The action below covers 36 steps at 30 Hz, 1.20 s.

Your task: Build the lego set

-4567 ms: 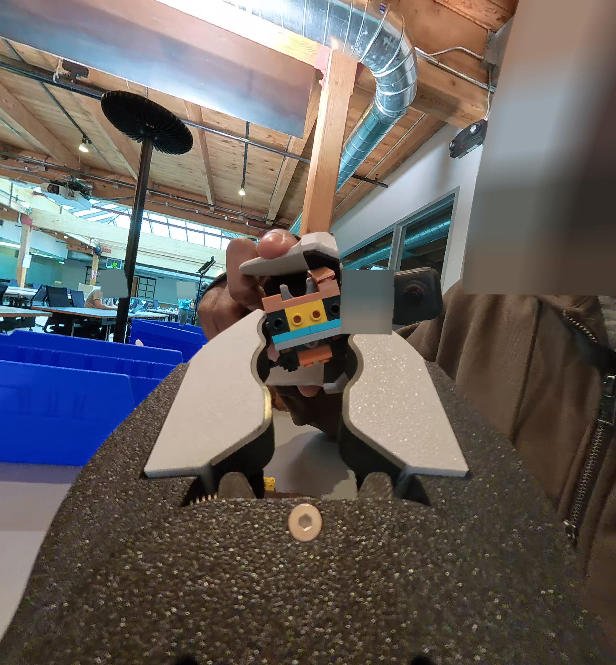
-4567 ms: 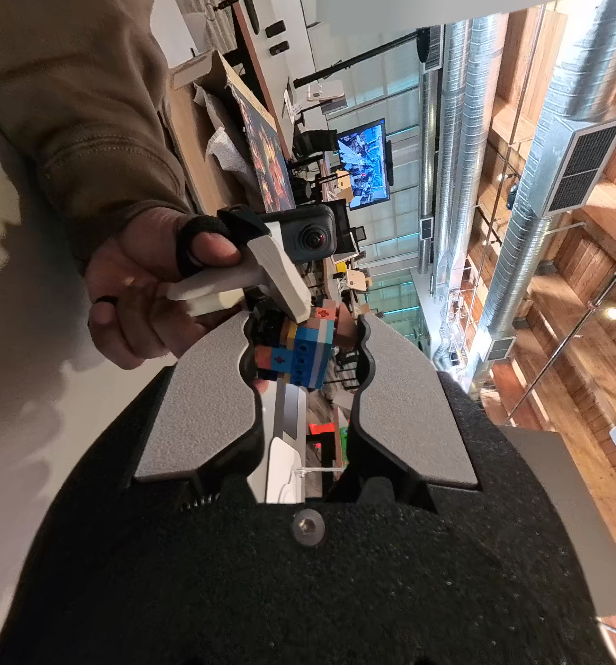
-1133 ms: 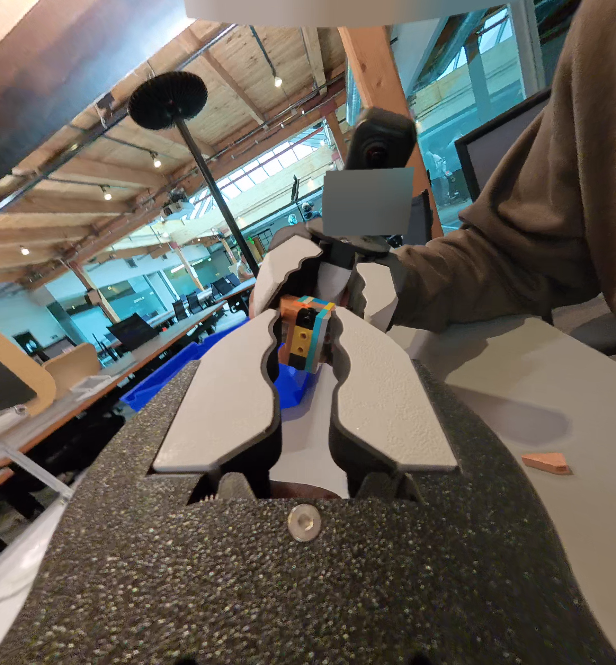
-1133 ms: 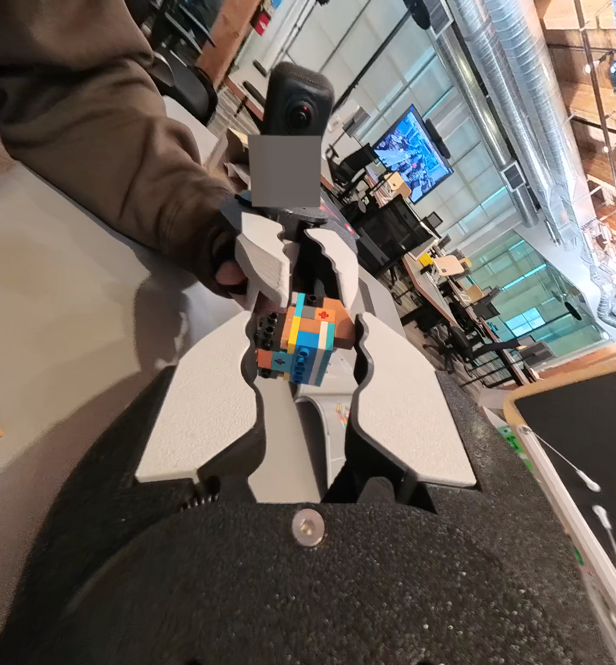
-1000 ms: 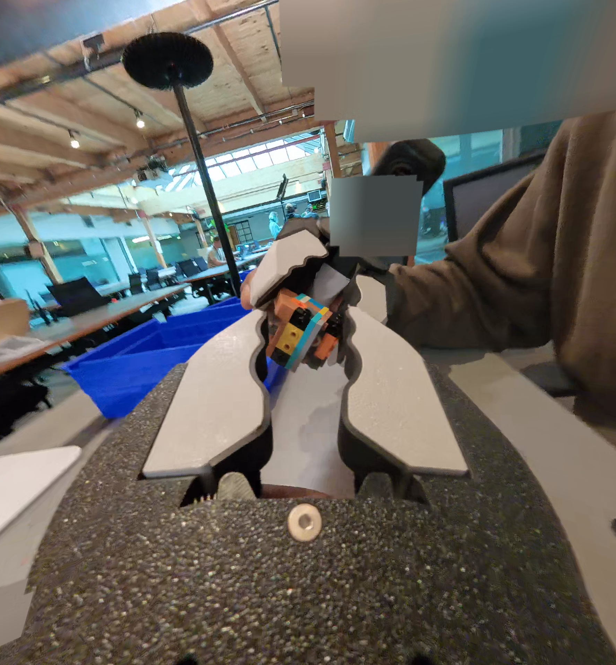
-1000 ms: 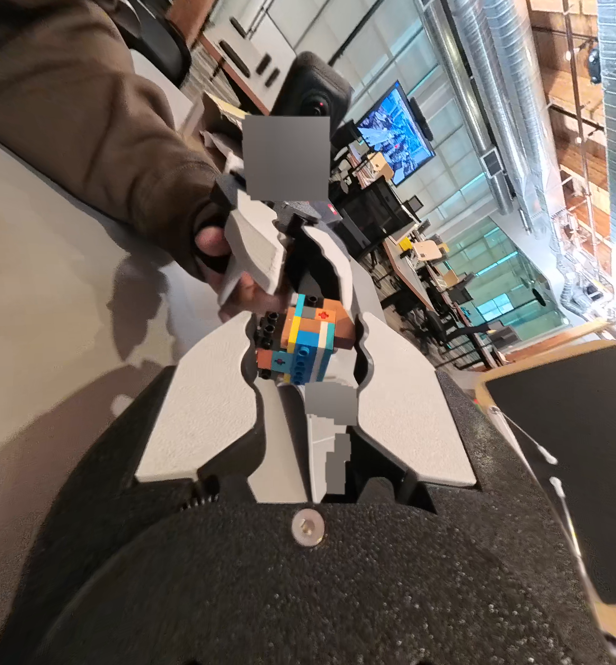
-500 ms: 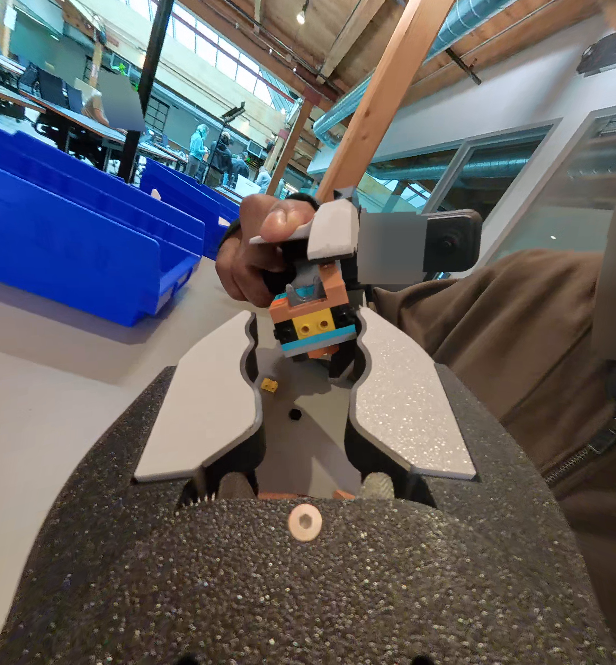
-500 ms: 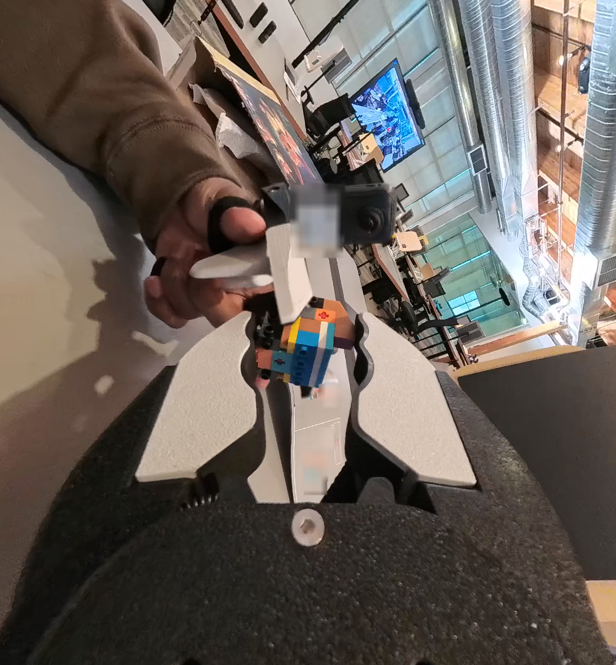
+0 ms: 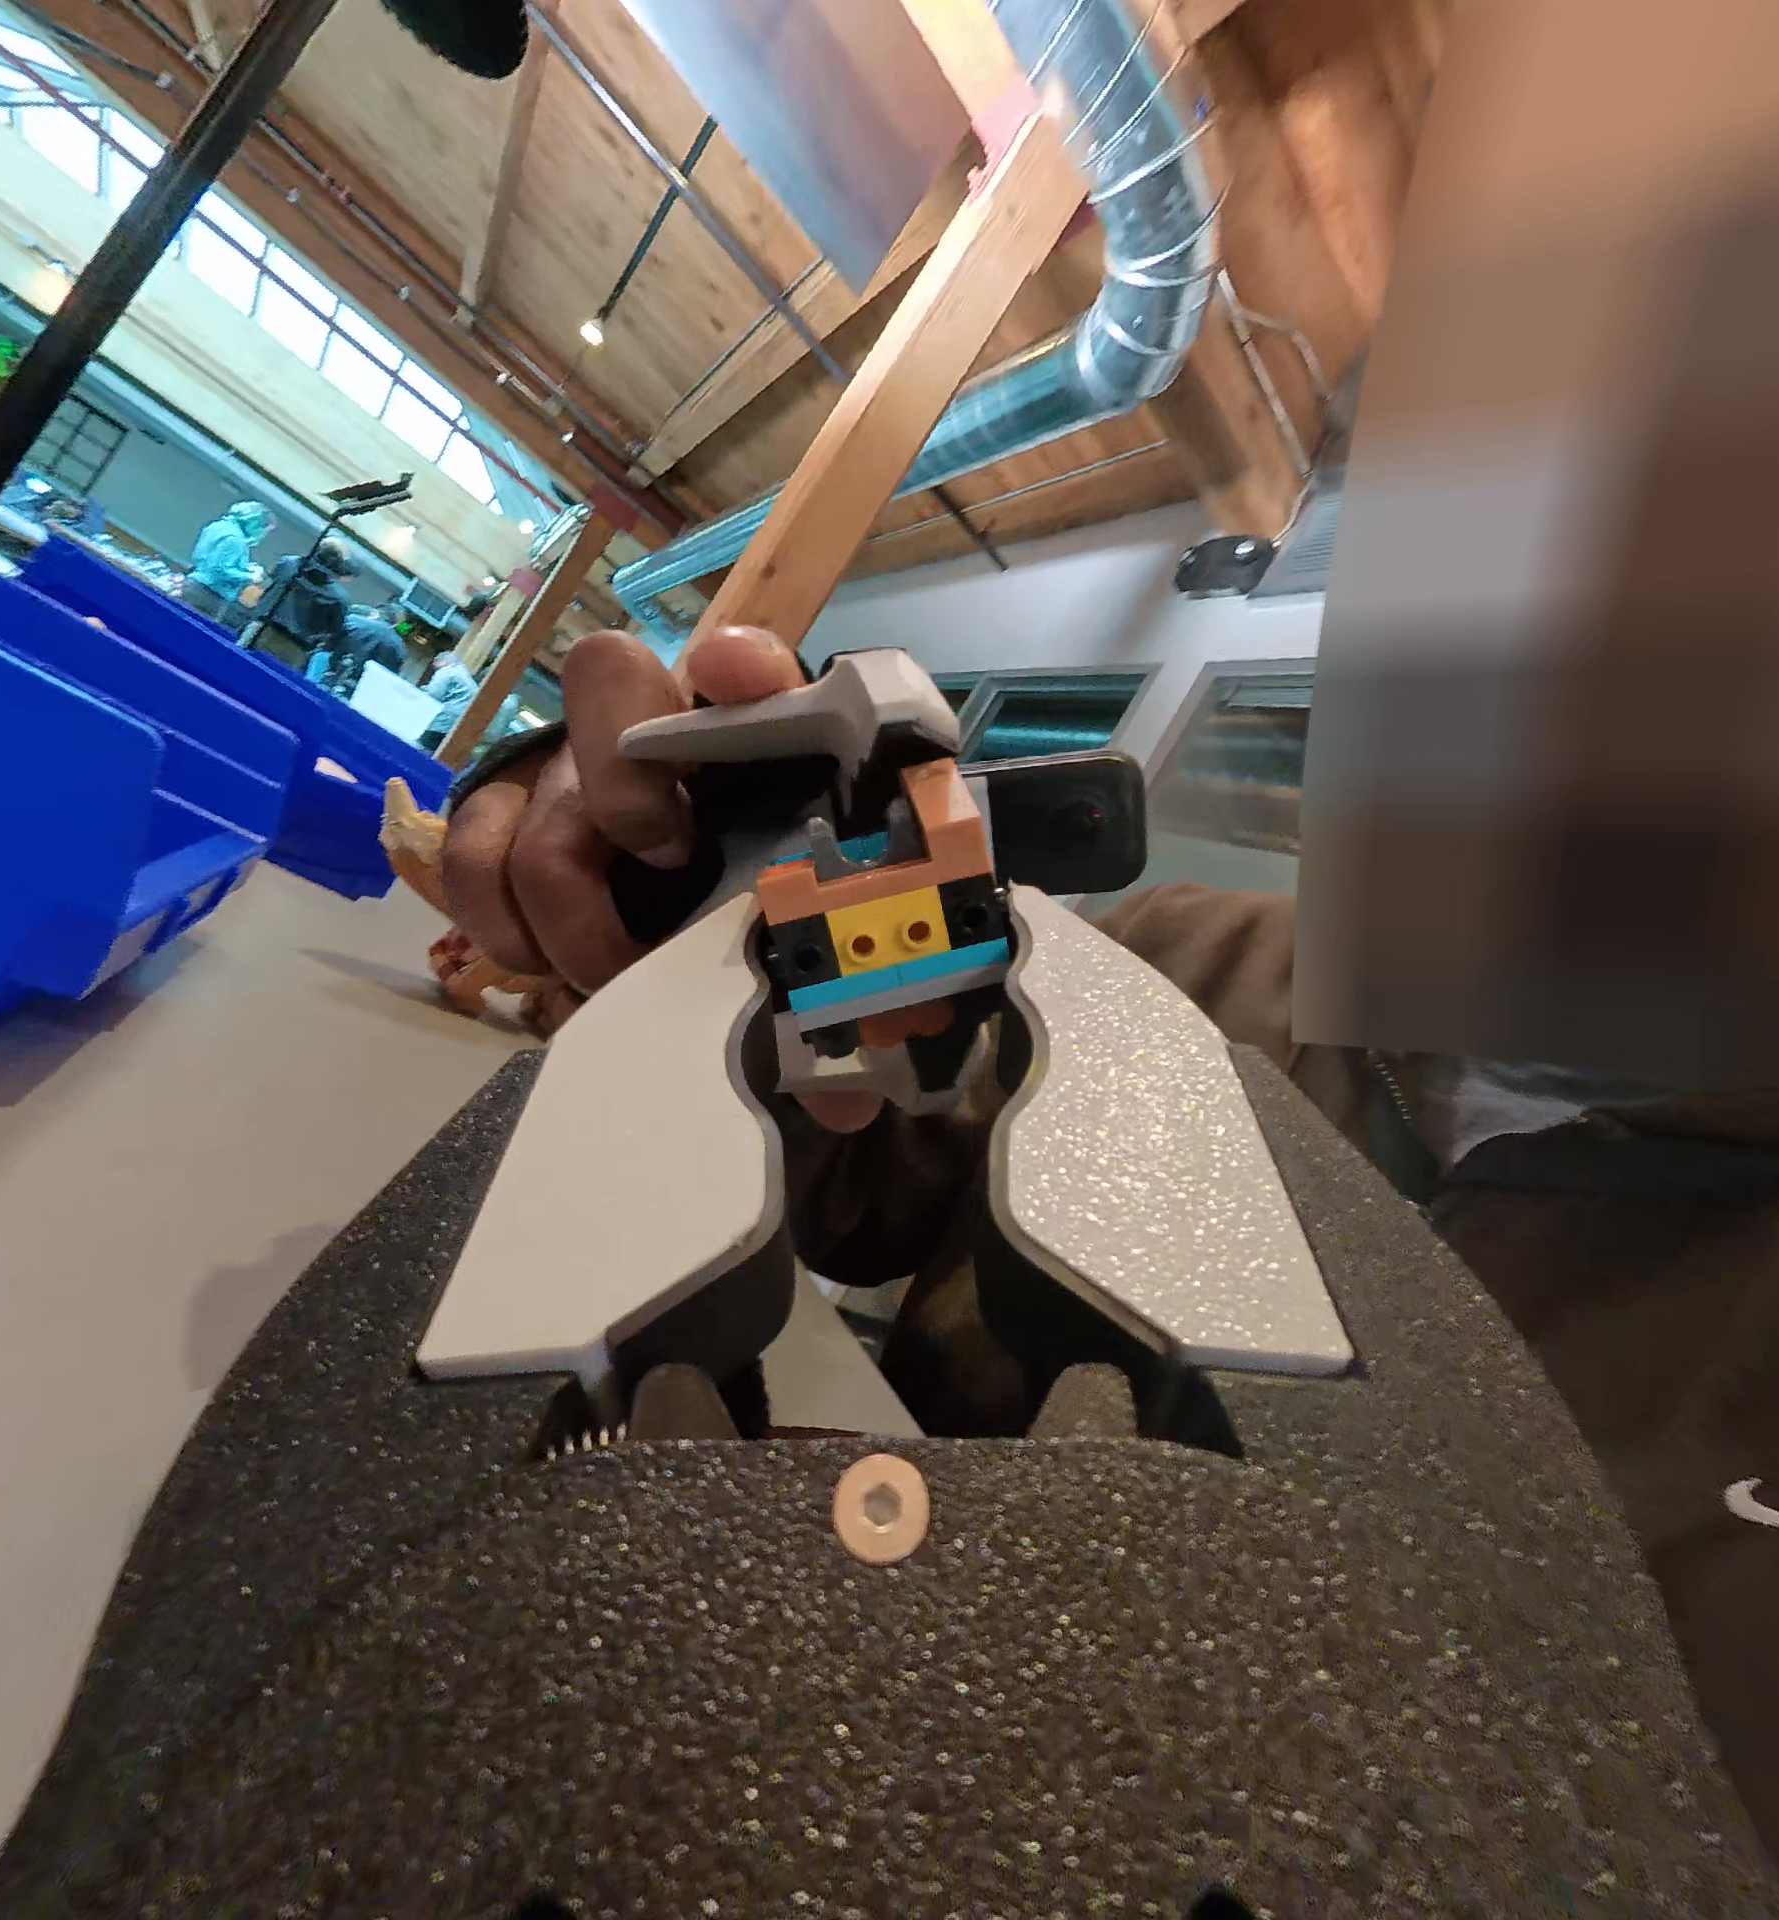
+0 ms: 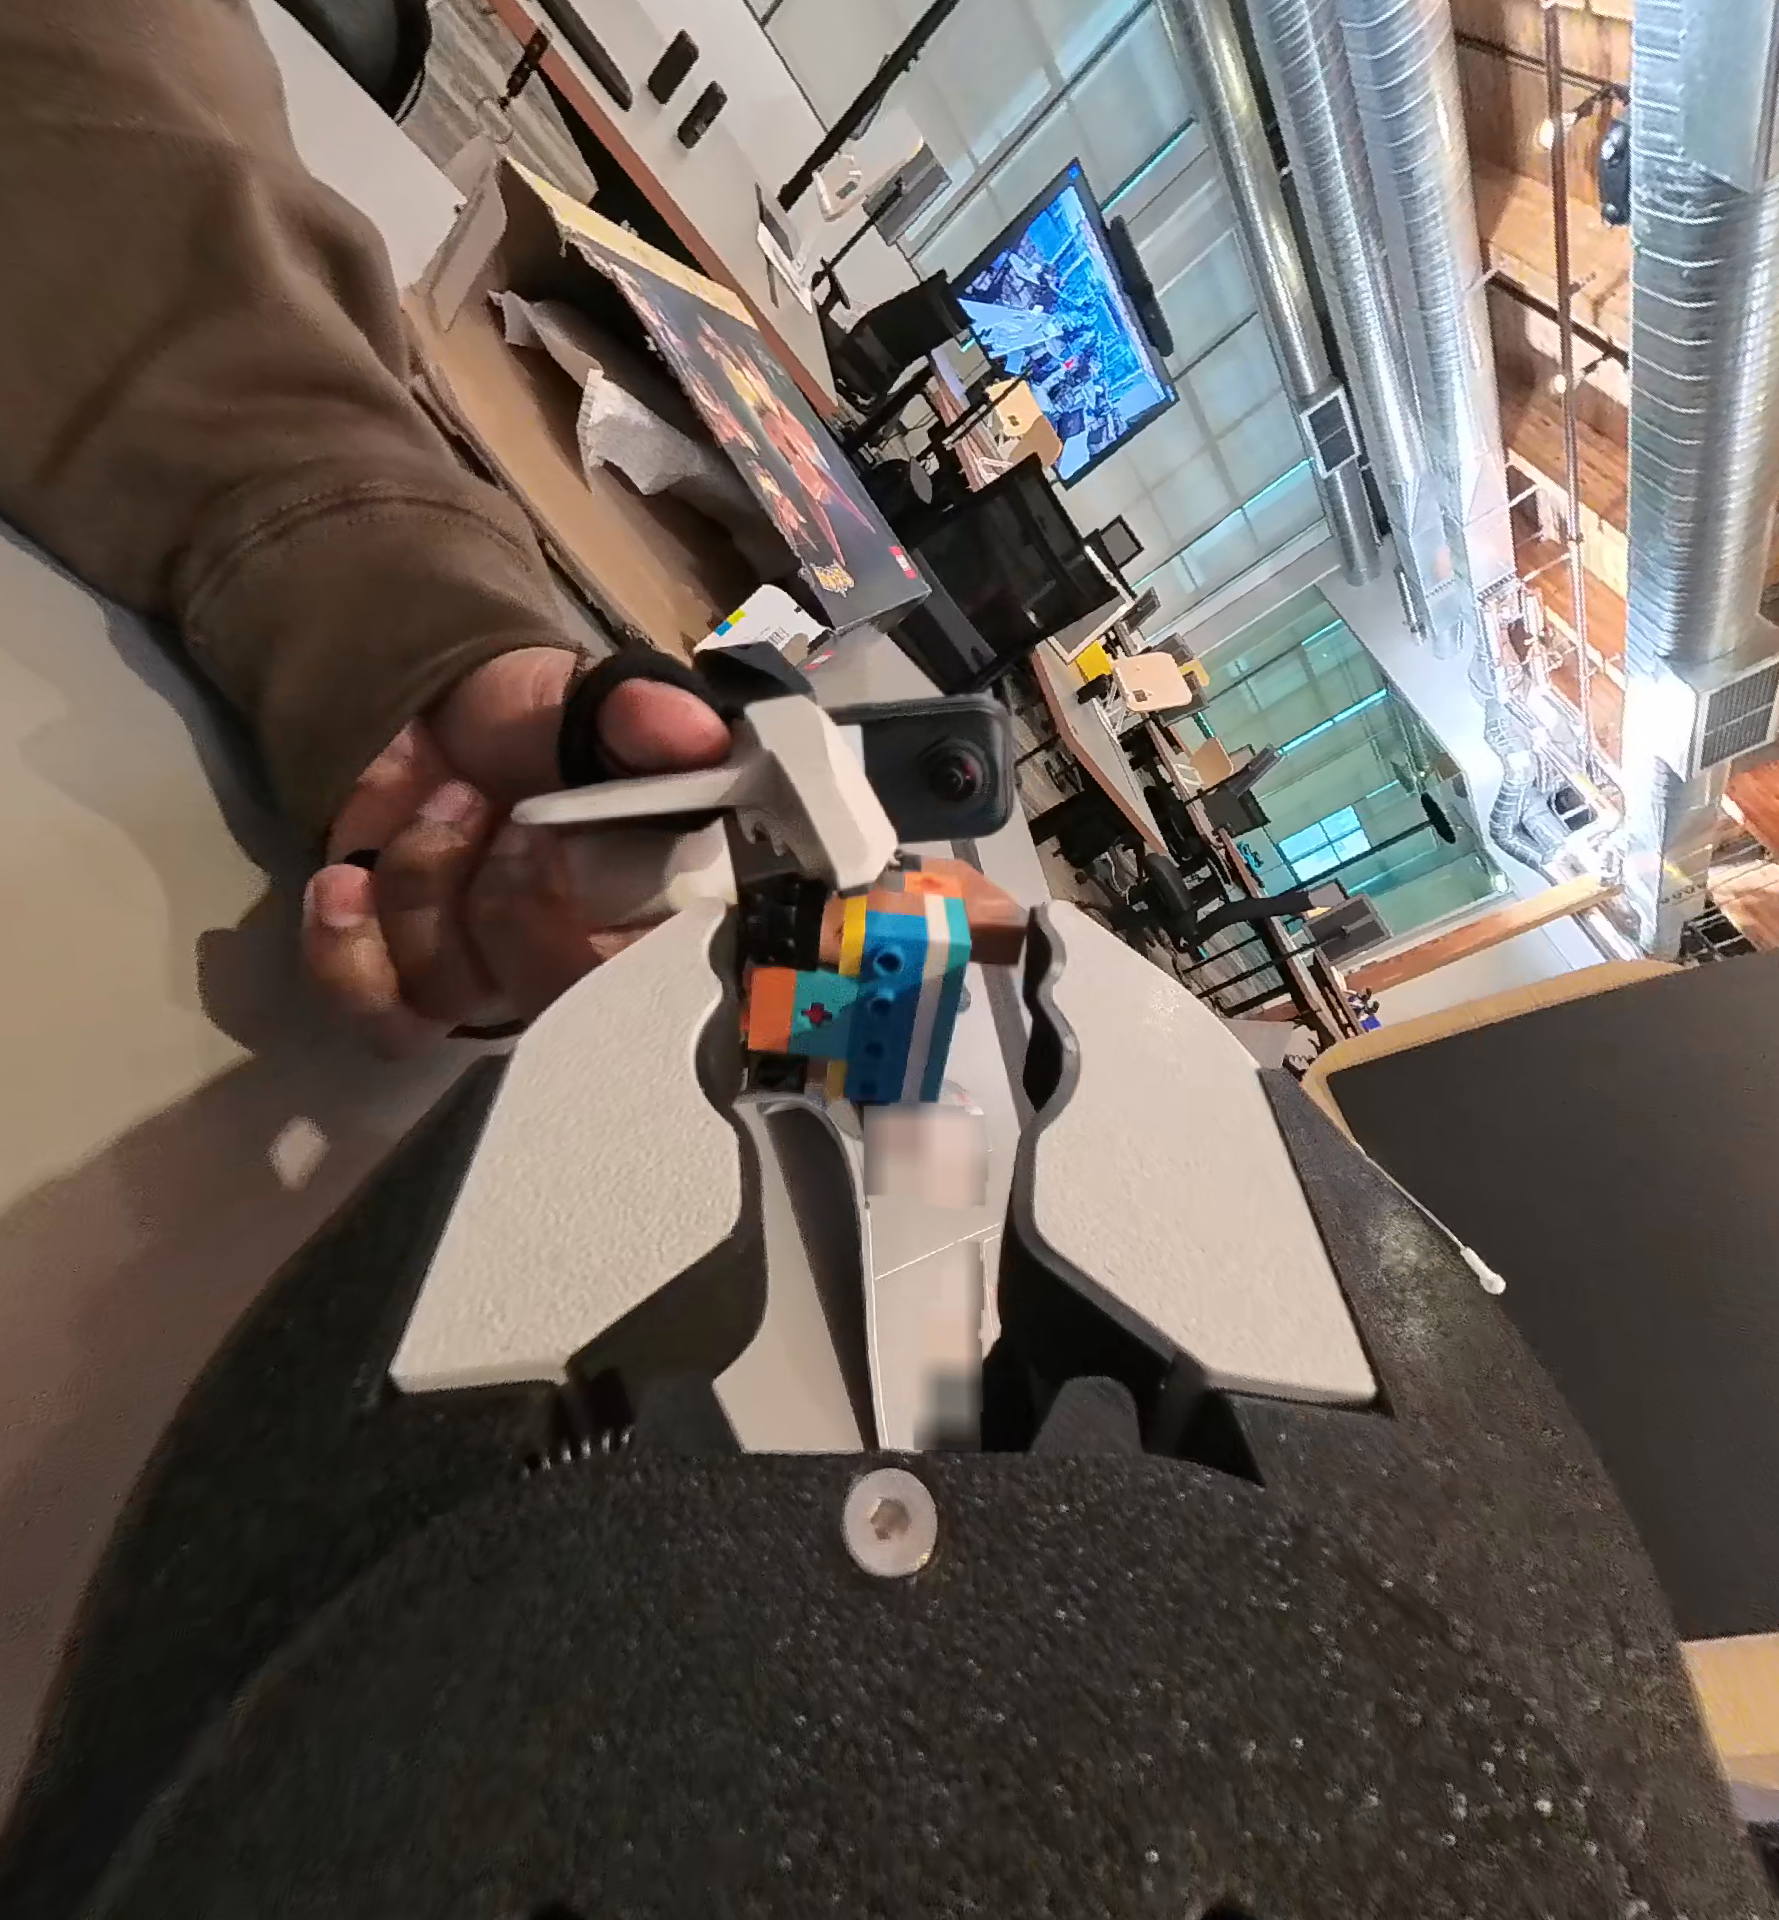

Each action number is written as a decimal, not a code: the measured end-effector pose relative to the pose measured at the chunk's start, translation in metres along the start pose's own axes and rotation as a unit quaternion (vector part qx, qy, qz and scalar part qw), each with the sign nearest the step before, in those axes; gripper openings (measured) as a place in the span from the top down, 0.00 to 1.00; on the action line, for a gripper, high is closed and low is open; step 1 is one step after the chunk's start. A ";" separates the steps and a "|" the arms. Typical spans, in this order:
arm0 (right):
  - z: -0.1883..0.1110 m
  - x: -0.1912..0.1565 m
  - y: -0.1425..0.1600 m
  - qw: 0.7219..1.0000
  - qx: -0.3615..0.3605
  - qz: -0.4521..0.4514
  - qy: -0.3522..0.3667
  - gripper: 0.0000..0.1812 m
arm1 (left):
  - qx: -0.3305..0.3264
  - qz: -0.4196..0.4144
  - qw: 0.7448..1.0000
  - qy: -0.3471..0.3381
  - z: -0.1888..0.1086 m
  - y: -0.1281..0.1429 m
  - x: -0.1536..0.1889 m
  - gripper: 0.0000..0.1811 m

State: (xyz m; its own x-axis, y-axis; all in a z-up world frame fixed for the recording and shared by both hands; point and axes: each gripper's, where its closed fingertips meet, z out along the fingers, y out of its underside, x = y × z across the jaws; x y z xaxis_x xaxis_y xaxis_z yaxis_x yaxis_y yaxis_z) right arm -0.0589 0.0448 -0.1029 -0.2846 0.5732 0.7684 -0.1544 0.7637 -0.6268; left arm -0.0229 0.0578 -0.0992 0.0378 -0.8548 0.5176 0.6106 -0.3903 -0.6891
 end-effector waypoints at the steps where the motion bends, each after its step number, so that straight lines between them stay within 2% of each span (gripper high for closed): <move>1: 0.000 0.000 0.000 1.000 0.000 0.004 0.001 0.71 | 0.002 -0.003 1.000 0.007 0.000 0.000 0.002 0.78; 9: 0.002 -0.003 -0.006 1.000 0.003 0.013 -0.002 0.72 | 0.005 -0.017 0.999 0.038 0.000 0.002 0.008 0.78; 25: -0.004 -0.005 0.002 0.999 0.011 0.023 -0.029 0.73 | -0.003 -0.006 1.000 -0.006 0.002 0.005 -0.003 0.79; 27: -0.002 0.000 0.005 1.000 0.008 0.019 -0.002 0.73 | -0.005 0.011 0.999 -0.033 0.001 0.000 -0.008 0.79; 31: 0.000 0.002 0.018 0.999 -0.016 -0.012 0.029 0.70 | -0.038 0.102 0.986 -0.127 -0.005 -0.003 -0.024 0.79; 33: -0.001 0.002 0.024 0.998 -0.027 -0.028 0.043 0.67 | -0.053 0.146 0.973 -0.170 -0.007 -0.006 -0.030 0.78; 36: -0.002 0.003 0.034 0.994 -0.050 -0.062 0.072 0.64 | -0.092 0.216 0.941 -0.245 -0.013 -0.006 -0.043 0.78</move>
State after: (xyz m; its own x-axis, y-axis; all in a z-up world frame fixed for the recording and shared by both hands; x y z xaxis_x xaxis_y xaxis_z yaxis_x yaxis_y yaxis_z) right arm -0.0634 0.0726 -0.1216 -0.1290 0.5045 0.8537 -0.0826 0.8525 -0.5162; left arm -0.0383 0.0926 -0.1235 0.6384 -0.7045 0.3101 0.3097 -0.1337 -0.9414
